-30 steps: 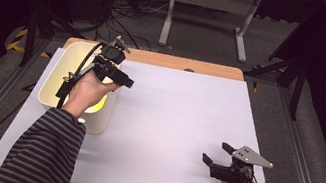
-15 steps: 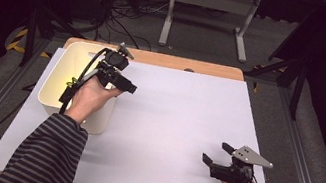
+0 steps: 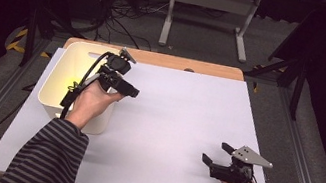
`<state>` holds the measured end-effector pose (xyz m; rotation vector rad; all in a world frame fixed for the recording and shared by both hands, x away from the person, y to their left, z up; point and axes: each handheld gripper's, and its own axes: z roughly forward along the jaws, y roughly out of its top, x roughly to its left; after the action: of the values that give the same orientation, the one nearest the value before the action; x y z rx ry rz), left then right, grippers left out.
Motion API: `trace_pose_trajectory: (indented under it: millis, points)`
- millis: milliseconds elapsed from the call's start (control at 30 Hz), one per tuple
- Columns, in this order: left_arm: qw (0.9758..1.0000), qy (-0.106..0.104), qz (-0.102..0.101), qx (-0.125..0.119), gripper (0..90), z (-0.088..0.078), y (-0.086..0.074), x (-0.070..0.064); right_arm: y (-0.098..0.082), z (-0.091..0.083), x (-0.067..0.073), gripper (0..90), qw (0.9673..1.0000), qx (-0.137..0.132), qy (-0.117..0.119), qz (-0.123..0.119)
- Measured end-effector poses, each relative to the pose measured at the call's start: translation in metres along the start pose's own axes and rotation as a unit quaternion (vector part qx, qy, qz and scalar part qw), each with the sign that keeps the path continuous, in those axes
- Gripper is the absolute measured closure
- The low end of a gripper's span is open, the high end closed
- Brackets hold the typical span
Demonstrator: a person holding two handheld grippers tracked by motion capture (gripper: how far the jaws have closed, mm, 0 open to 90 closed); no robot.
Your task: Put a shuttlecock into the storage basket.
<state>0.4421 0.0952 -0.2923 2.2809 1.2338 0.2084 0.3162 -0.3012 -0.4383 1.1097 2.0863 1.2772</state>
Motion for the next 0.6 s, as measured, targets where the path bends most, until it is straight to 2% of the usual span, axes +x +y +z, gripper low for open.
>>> trace_pose_trajectory:
  millis: [467,600]
  points:
    - [1.0000,-0.007,0.003,-0.002,37.5,0.006,-0.006,-0.009,0.000,0.000,0.000,14.6,1.0000,0.001,-0.002,0.001]
    - [1.0000,-0.003,0.003,0.002,37.3,0.009,-0.007,-0.011,0.000,0.000,0.000,14.6,1.0000,0.001,-0.003,0.001]
